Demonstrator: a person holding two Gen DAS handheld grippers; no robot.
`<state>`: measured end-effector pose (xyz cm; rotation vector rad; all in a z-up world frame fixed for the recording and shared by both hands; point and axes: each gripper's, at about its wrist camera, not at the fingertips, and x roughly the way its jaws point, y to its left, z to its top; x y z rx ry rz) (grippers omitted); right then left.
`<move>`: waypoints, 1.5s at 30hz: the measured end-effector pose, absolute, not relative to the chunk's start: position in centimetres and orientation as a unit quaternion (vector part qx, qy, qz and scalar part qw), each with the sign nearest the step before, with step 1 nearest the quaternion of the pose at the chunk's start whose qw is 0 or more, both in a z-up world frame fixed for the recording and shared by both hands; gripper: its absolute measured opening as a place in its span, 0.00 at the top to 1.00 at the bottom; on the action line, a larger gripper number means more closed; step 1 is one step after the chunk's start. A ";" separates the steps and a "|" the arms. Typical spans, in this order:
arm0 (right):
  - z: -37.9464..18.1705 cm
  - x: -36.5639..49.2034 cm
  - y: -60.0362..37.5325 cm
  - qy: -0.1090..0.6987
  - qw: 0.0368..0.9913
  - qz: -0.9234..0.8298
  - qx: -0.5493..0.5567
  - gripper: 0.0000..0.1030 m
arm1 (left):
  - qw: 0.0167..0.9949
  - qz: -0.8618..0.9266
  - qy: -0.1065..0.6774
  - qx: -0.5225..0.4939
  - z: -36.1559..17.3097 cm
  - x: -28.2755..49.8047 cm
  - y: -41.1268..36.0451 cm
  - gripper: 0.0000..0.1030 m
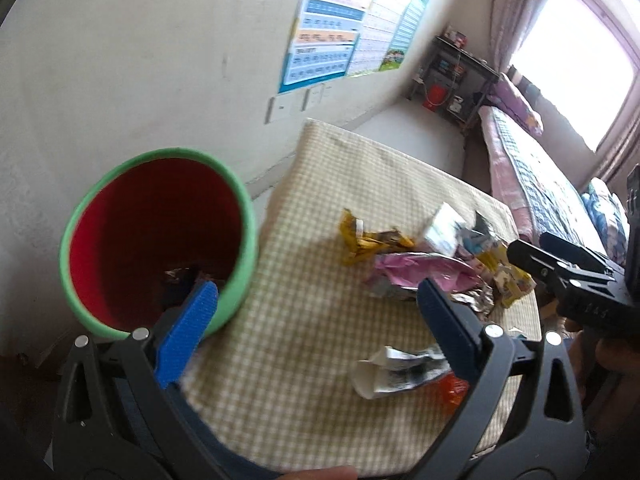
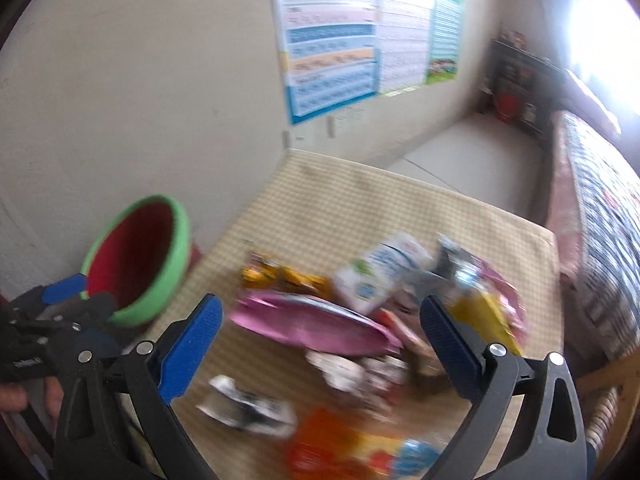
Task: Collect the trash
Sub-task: 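Grasp the crumpled paper cup with the left tool while the right tool grasps the yellow tissue pack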
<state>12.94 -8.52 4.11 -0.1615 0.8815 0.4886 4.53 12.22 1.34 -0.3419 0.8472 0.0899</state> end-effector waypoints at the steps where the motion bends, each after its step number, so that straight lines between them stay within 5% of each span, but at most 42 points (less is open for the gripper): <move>1: 3.8 13.2 -9.9 0.425 0.875 0.221 -0.074 0.07 | 0.896 0.036 0.412 -0.160 1.2 4.6 11.7 0.05; 20: 0.2 15.1 -20.6 0.463 0.875 0.134 -0.036 0.08 | 0.845 -0.085 0.527 -0.031 -3.7 7.1 1.7 0.05; 25: -1.4 16.7 -22.0 0.478 0.869 0.119 -0.042 0.30 | 0.839 -0.096 0.535 0.018 -4.5 7.5 0.1 0.05; 31: -4.0 18.4 -22.8 0.505 0.854 0.109 -0.061 0.44 | 0.825 -0.101 0.555 0.042 -6.5 8.2 0.0 0.08; 45: -5.3 19.4 -22.7 0.514 0.845 0.116 -0.084 0.80 | 0.814 -0.116 0.569 0.020 -8.3 8.4 0.6 0.55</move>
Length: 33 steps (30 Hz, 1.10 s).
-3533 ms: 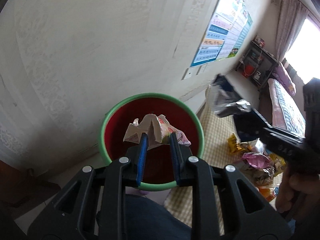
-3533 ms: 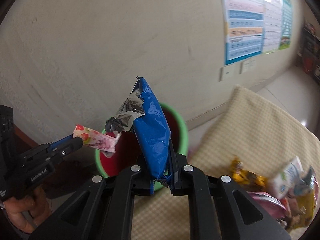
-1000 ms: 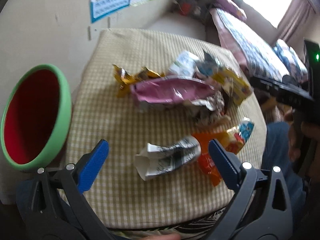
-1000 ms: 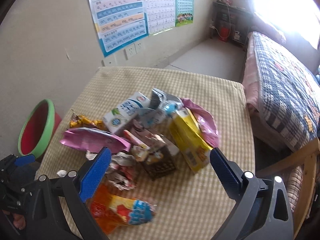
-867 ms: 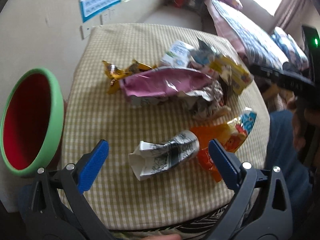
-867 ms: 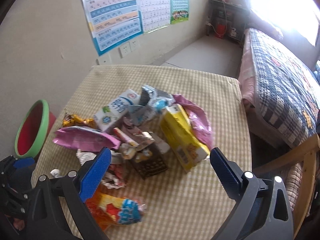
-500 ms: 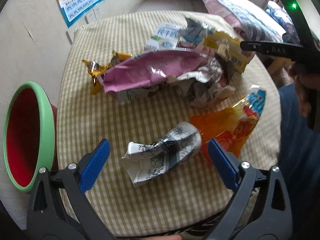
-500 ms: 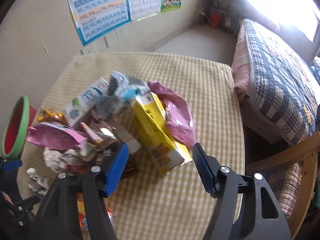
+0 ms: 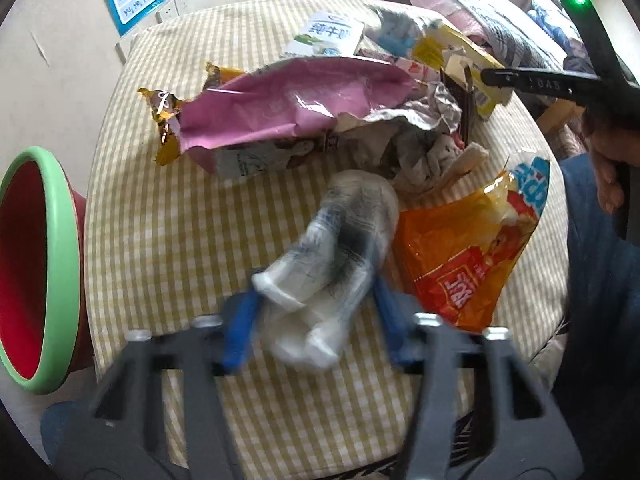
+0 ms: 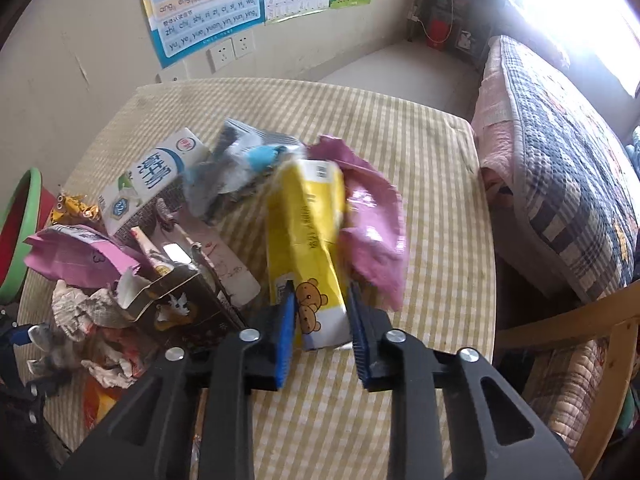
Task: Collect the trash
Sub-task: 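Grasp the crumpled paper cup with the left tool while the right tool grasps the yellow tissue pack, then carry the paper cup and yellow tissue pack over the bucket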
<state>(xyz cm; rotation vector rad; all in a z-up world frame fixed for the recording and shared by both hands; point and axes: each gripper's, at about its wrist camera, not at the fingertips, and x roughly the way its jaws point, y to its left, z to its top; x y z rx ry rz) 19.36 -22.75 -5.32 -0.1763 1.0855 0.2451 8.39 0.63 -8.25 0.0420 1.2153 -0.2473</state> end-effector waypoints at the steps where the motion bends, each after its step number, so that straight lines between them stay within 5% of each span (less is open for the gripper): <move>1: -5.1 19.2 -22.8 0.512 0.846 0.119 -0.083 0.80 | 0.815 -0.117 0.568 0.010 -8.1 8.3 0.9 0.55; 33: 3.0 14.8 -18.7 0.445 0.878 0.167 -0.065 0.80 | 0.878 -0.049 0.464 -0.107 -0.4 6.1 6.1 0.56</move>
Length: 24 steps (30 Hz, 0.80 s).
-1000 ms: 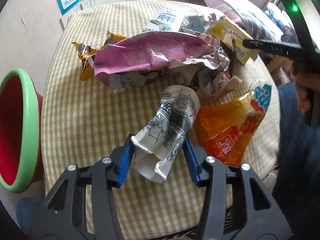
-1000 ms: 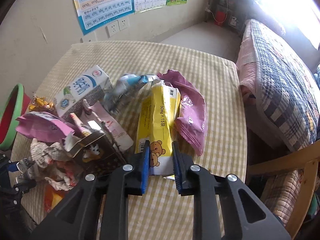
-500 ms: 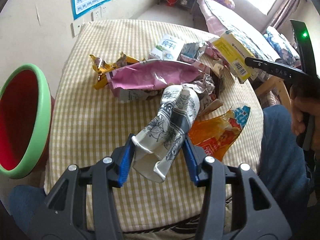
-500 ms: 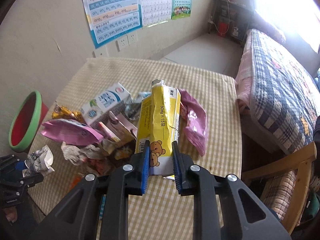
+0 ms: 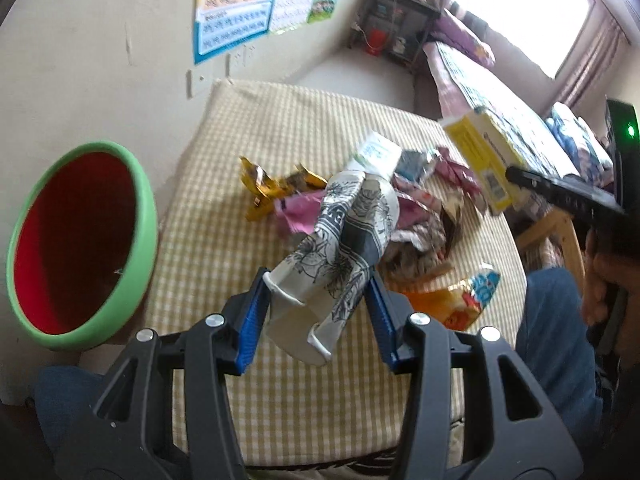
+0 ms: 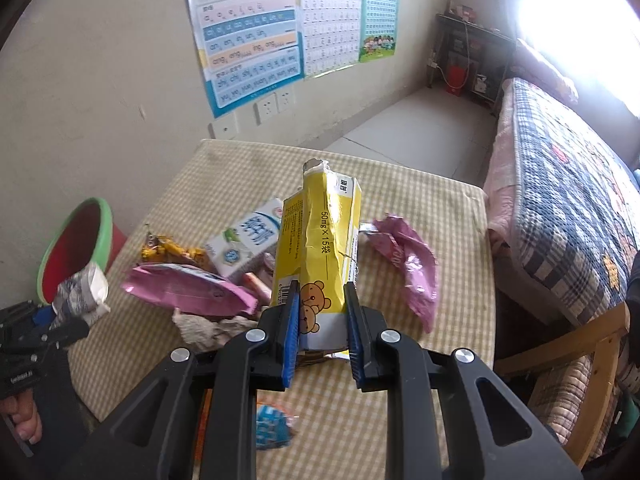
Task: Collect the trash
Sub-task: 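Carry the paper cup and yellow tissue pack over the bucket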
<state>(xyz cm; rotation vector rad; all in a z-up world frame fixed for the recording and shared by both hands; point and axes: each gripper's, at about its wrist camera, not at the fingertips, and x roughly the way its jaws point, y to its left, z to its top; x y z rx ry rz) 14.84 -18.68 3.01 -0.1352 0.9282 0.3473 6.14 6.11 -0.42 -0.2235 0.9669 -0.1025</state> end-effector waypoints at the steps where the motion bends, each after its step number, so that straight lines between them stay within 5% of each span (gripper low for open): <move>1: 3.1 14.7 -18.2 0.445 0.877 0.172 -0.065 0.80 | 0.880 -0.043 0.460 -0.111 -0.2 6.2 6.4 0.56; 24: 4.3 13.1 -6.5 0.428 0.854 0.280 -0.095 0.80 | 0.892 0.070 0.415 -0.164 2.2 4.7 16.3 0.56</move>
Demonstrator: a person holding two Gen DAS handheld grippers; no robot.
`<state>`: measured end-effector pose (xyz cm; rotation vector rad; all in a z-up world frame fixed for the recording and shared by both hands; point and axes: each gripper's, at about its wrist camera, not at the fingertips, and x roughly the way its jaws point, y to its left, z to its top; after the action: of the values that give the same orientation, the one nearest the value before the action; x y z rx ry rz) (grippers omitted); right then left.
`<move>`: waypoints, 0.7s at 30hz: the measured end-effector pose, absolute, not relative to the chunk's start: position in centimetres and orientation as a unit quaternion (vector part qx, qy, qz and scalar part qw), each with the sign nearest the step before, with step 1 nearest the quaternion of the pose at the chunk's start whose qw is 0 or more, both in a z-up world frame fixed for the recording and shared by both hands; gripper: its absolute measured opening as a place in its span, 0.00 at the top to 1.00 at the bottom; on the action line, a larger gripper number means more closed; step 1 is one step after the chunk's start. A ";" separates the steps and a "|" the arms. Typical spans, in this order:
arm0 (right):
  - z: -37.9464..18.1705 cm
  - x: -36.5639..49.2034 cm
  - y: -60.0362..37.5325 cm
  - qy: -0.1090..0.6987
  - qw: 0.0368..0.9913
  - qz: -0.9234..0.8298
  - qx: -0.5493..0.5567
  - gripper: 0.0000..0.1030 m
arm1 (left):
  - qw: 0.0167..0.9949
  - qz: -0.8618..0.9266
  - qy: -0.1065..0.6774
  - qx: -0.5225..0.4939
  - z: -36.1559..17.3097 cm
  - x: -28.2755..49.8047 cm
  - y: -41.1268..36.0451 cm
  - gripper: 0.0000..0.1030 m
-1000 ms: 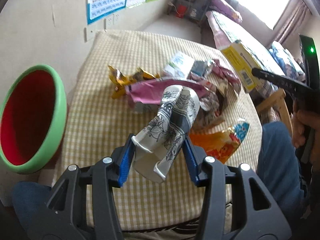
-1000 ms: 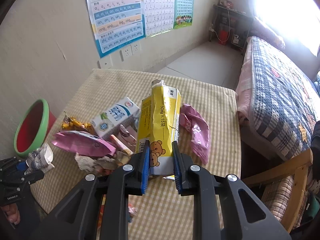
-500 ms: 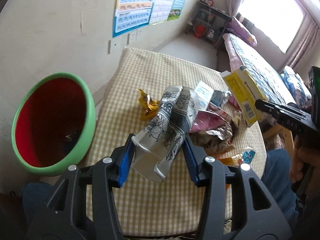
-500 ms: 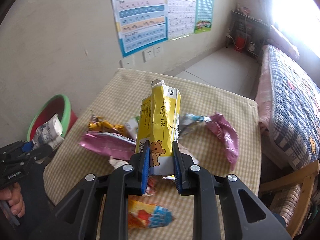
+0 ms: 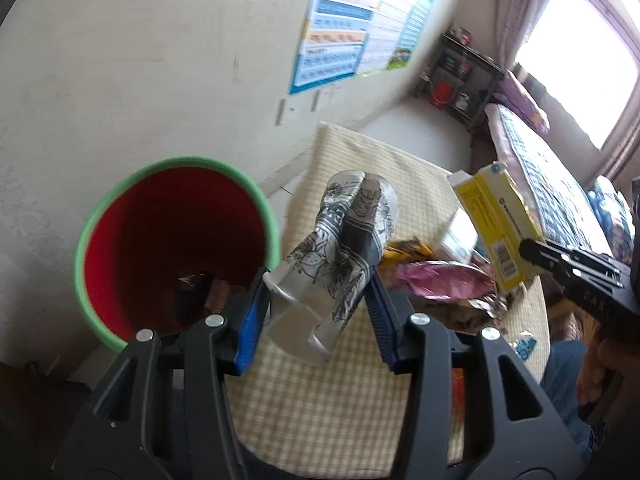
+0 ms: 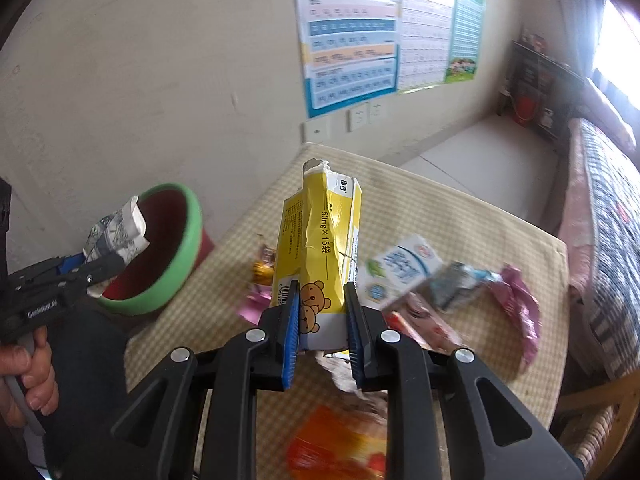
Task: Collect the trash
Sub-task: 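Carry the paper cup and yellow tissue pack over the bucket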
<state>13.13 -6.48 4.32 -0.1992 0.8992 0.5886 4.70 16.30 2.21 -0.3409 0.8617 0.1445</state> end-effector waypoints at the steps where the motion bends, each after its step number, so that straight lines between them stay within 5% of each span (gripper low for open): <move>1: 4.4 13.0 -5.7 0.426 0.852 0.287 -0.095 0.80 | 0.892 0.077 0.414 -0.167 2.3 4.5 17.0 0.56; 21: 5.0 11.7 7.9 0.411 0.811 0.404 -0.099 0.80 | 0.874 0.180 0.388 -0.229 2.0 0.6 26.4 0.55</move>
<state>11.72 7.95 5.03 -0.2125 0.8775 0.8619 0.62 26.45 1.99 -0.4784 0.8103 0.3754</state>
